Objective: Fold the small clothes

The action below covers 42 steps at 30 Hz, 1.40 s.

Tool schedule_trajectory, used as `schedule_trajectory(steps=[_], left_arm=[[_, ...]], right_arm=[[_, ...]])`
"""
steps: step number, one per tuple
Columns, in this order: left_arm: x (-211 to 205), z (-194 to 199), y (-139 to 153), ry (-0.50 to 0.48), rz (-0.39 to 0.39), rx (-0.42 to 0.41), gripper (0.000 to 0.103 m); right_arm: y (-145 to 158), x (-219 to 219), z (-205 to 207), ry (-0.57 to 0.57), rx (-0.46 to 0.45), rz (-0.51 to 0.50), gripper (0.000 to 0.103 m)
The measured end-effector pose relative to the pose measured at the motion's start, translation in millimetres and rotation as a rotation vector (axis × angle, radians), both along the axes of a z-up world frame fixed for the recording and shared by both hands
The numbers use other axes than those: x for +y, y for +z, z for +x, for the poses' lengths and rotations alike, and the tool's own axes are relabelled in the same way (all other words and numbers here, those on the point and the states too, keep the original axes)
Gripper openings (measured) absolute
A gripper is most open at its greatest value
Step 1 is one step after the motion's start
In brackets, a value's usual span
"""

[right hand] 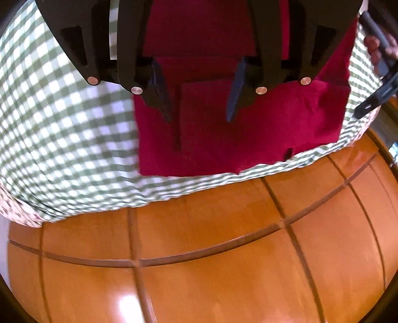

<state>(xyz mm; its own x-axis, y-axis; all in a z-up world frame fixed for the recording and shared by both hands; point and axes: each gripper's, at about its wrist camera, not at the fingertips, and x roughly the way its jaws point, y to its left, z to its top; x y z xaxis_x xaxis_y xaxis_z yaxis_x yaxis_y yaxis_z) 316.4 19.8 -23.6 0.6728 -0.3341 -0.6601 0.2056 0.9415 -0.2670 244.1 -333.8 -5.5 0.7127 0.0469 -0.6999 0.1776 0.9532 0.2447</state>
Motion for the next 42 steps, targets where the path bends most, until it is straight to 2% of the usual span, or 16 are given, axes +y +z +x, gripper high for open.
schedule_trajectory(steps=[4, 8, 10, 13, 19, 23, 25, 26, 27, 29, 31, 33, 34, 37, 39, 42], left_arm=[[7, 19, -50, 0.076, 0.056, 0.135, 0.057], [15, 8, -49, 0.084, 0.037, 0.101, 0.057], [27, 4, -43, 0.091, -0.018, 0.099, 0.058], [49, 7, -34, 0.151, -0.06, 0.089, 0.069], [83, 47, -35, 0.211, -0.178, 0.159, 0.069], [90, 79, -44, 0.187, -0.261, 0.222, 0.069], [88, 90, -51, 0.189, -0.297, 0.243, 0.06], [88, 93, -52, 0.18, -0.307, 0.245, 0.027], [86, 95, -52, 0.17, -0.308, 0.248, 0.017], [80, 86, -42, 0.192, -0.265, 0.172, 0.011], [63, 78, -38, 0.216, -0.098, 0.106, 0.01], [45, 82, -51, 0.231, 0.079, 0.097, 0.011], [39, 84, -57, 0.236, 0.122, 0.097, 0.013], [28, 88, -57, 0.263, 0.199, 0.091, 0.022], [30, 83, -49, 0.329, 0.228, 0.089, 0.045], [31, 57, -31, 0.349, 0.203, 0.048, 0.045]], right_arm=[[-10, 18, 29, 0.045, 0.026, -0.014, 0.045], [-48, 36, 58, 0.086, 0.117, -0.015, 0.047], [-58, 46, 57, 0.086, 0.086, -0.079, 0.053], [-57, 50, 56, 0.09, 0.079, -0.1, 0.054], [-58, 52, 55, 0.105, 0.069, -0.107, 0.061], [-58, 53, 55, 0.106, 0.066, -0.11, 0.061], [-58, 53, 54, 0.107, 0.065, -0.109, 0.062], [-58, 53, 54, 0.106, 0.064, -0.11, 0.062], [-58, 53, 54, 0.106, 0.064, -0.111, 0.062], [-58, 53, 53, 0.106, 0.064, -0.113, 0.062], [-58, 56, 54, 0.107, 0.067, -0.137, 0.065], [-58, 64, 56, 0.118, 0.076, -0.179, 0.067], [-59, 67, 57, 0.119, 0.08, -0.199, 0.068], [-60, 70, 58, 0.119, 0.081, -0.231, 0.068], [-60, 68, 58, 0.119, 0.08, -0.22, 0.068], [-60, 67, 57, 0.119, 0.076, -0.213, 0.068]])
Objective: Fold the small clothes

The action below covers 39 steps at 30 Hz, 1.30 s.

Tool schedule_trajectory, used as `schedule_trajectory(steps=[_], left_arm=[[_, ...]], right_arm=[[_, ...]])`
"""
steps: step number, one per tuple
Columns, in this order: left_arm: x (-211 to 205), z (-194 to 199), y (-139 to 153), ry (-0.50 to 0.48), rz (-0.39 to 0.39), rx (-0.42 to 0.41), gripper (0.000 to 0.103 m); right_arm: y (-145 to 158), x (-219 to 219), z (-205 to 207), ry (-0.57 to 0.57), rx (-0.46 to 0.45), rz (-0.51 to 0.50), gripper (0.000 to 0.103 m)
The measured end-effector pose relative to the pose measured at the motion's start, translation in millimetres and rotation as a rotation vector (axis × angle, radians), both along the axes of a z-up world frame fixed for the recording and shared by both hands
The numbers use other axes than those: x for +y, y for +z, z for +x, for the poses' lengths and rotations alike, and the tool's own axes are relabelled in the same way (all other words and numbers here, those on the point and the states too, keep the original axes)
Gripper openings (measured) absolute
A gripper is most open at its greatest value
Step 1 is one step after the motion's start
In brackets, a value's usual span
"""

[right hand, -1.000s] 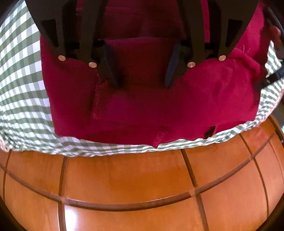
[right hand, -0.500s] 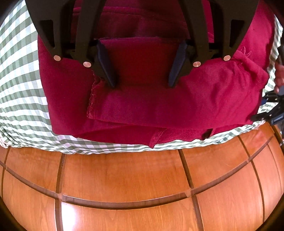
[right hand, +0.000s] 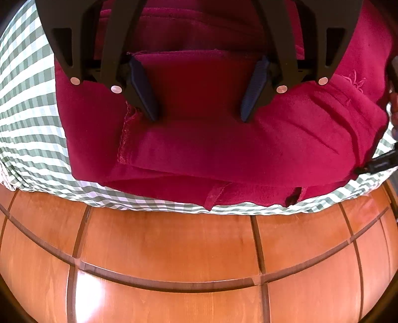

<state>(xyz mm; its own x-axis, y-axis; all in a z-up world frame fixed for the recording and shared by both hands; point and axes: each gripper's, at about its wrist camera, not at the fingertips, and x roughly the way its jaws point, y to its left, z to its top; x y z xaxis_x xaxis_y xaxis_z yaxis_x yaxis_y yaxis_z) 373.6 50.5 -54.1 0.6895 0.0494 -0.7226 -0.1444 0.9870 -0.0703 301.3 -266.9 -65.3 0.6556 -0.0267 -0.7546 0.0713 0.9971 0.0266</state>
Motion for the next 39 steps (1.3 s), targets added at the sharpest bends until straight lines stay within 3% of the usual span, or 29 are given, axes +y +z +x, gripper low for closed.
schedule_trajectory(steps=[3, 6, 8, 12, 19, 23, 29, 39], left_arm=[[-12, -33, 9, -0.076, -0.012, -0.043, 0.049], [-37, -48, -13, -0.164, 0.06, 0.036, 0.053], [-43, -49, -27, -0.161, 0.113, 0.05, 0.053], [-35, -54, -12, -0.115, 0.057, 0.056, 0.052], [-28, -107, 25, -0.145, 0.042, -0.039, 0.065], [-19, -133, 35, -0.15, 0.018, -0.063, 0.067], [-8, -160, 30, -0.146, 0.037, -0.048, 0.067], [28, -220, 1, -0.197, -0.016, 0.049, 0.067]], right_arm=[[-1, 0, 1, 0.001, -0.001, 0.002, 0.068], [-2, -1, 1, 0.001, -0.004, 0.01, 0.069], [-2, -2, 0, 0.002, -0.006, 0.016, 0.069], [-2, -3, 0, 0.003, -0.005, 0.024, 0.071], [7, 1, -1, 0.005, 0.005, -0.005, 0.092], [22, 1, -18, -0.018, -0.031, 0.02, 0.092], [24, 0, -51, -0.018, 0.003, 0.046, 0.092], [14, -14, -119, 0.004, 0.102, 0.017, 0.092]])
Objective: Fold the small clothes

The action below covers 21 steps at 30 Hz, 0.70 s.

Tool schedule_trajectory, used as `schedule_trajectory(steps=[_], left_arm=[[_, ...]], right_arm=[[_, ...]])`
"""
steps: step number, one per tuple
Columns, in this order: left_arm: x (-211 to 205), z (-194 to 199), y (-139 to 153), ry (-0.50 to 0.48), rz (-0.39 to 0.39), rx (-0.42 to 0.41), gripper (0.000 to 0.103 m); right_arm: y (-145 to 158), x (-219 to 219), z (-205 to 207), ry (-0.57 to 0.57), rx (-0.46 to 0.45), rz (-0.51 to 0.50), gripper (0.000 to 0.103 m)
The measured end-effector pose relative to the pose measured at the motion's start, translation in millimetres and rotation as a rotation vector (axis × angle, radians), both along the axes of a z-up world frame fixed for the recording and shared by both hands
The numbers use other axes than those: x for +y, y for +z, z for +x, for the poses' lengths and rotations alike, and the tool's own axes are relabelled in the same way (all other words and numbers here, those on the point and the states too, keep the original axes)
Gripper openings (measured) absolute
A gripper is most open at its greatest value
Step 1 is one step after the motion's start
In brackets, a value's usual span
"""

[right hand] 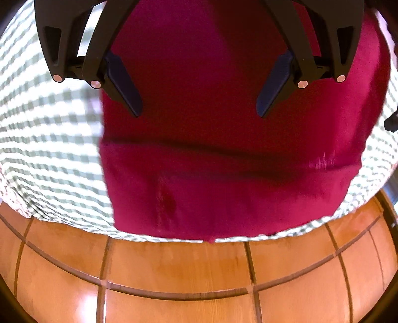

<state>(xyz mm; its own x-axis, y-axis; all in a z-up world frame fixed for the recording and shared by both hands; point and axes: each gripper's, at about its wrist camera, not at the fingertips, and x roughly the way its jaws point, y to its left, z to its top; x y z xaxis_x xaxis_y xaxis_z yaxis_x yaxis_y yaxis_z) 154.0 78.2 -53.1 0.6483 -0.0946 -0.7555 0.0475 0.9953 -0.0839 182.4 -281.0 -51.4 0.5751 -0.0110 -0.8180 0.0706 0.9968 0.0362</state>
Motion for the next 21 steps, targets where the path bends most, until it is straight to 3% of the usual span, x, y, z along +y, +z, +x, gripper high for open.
schedule_trajectory(steps=[4, 9, 11, 17, 18, 19, 21], left_arm=[[21, -29, -8, -0.042, -0.054, 0.043, 0.067], [35, -70, -16, -0.128, -0.16, 0.111, 0.06], [35, -86, -21, -0.16, -0.189, 0.151, 0.054], [28, -100, -25, -0.231, -0.185, 0.216, 0.012], [29, -100, -21, -0.245, -0.198, 0.211, 0.011], [30, -99, -18, -0.254, -0.21, 0.204, 0.01], [33, -101, -3, -0.287, -0.228, 0.175, 0.01]], right_arm=[[5, -17, -37, -0.006, 0.006, -0.03, 0.092], [-2, -46, -92, -0.042, 0.083, 0.053, 0.092], [-5, -51, -113, -0.035, 0.109, 0.098, 0.083], [0, -45, -165, 0.021, 0.195, 0.23, 0.04], [-1, -42, -170, 0.042, 0.218, 0.249, 0.032], [-3, -37, -175, 0.072, 0.242, 0.252, 0.019], [-1, -33, -177, 0.098, 0.261, 0.259, 0.009]])
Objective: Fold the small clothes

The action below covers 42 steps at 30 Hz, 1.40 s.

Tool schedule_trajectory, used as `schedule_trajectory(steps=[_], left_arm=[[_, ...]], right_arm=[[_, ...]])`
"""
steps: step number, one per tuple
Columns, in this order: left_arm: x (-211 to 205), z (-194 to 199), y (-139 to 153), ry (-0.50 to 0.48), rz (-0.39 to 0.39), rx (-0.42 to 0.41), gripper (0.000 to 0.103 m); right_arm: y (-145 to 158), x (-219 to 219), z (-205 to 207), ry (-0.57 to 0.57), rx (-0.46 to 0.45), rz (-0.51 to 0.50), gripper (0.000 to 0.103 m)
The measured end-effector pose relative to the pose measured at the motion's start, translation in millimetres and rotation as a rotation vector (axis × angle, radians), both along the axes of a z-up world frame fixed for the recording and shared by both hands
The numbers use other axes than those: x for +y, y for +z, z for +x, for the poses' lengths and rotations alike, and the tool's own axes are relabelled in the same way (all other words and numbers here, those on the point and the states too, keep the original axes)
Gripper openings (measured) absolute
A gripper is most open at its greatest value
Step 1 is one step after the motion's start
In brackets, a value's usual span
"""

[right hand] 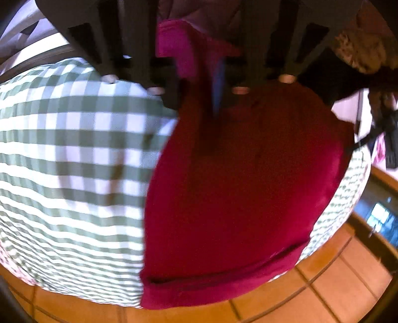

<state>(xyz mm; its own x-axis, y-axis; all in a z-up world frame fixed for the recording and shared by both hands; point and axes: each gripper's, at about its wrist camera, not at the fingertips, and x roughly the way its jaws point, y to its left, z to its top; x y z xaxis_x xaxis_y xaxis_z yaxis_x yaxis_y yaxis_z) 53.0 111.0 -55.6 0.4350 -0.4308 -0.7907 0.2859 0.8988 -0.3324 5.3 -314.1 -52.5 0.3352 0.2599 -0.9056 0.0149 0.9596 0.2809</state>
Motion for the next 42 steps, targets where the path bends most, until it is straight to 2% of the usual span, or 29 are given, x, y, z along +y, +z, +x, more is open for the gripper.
schedule_trajectory(steps=[2, 5, 9, 11, 13, 17, 18, 19, 20, 21, 22, 23, 24, 26, 30, 33, 35, 37, 38, 41, 42], left_arm=[[1, 3, 13, -0.019, -0.038, -0.02, 0.009], [4, 19, 30, -0.025, -0.12, -0.045, 0.005], [4, 62, 44, 0.006, -0.22, -0.066, 0.004], [0, 94, 46, 0.035, -0.26, -0.07, 0.004], [-4, 118, 45, 0.056, -0.28, -0.068, 0.004], [-10, 168, 39, 0.124, -0.254, -0.047, 0.005], [-7, 178, 35, 0.17, -0.231, -0.041, 0.009], [-2, 189, 32, 0.213, -0.226, -0.038, 0.018], [3, 196, 30, 0.24, -0.236, -0.031, 0.049], [9, 198, 28, 0.271, -0.242, -0.026, 0.074], [18, 198, 26, 0.314, -0.261, -0.027, 0.077], [24, 196, 24, 0.324, -0.273, -0.025, 0.077], [28, 193, 22, 0.323, -0.271, -0.02, 0.077], [36, 181, 16, 0.312, -0.243, -0.02, 0.077], [40, 145, 0, 0.214, -0.239, -0.015, 0.079], [32, 127, -13, 0.162, -0.238, 0.002, 0.083], [27, 120, -21, 0.14, -0.244, 0.022, 0.083], [19, 115, -26, 0.122, -0.256, 0.03, 0.082], [13, 114, -27, 0.108, -0.25, 0.026, 0.081], [0, 119, -25, 0.082, -0.226, 0.011, 0.067], [-3, 122, -25, 0.082, -0.215, 0.01, 0.066]], right_arm=[[9, -5, 4, -0.025, -0.025, 0.064, 0.009], [30, -16, 22, -0.059, -0.114, 0.14, 0.009], [45, -26, 56, -0.097, -0.195, 0.186, 0.009], [46, -31, 75, -0.118, -0.204, 0.185, 0.009], [42, -36, 91, -0.141, -0.202, 0.17, 0.009], [34, -47, 121, -0.188, -0.186, 0.155, 0.009], [32, -49, 129, -0.197, -0.185, 0.156, 0.009], [29, -50, 133, -0.203, -0.185, 0.165, 0.009], [27, -54, 139, -0.211, -0.181, 0.192, 0.009], [26, -56, 143, -0.214, -0.18, 0.217, 0.017], [24, -62, 146, -0.223, -0.167, 0.263, 0.04], [22, -68, 147, -0.238, -0.155, 0.309, 0.057], [23, -75, 142, -0.267, -0.167, 0.342, 0.085], [29, -83, 130, -0.3, -0.215, 0.325, 0.088], [28, -93, 100, -0.308, -0.21, 0.319, 0.089], [24, -86, 78, -0.259, -0.192, 0.284, 0.089], [19, -79, 71, -0.224, -0.177, 0.275, 0.089], [13, -67, 64, -0.18, -0.168, 0.225, 0.091], [10, -60, 65, -0.16, -0.163, 0.196, 0.091], [0, -45, 63, -0.1, -0.139, 0.131, 0.093], [1, -42, 62, -0.091, -0.148, 0.112, 0.093]])
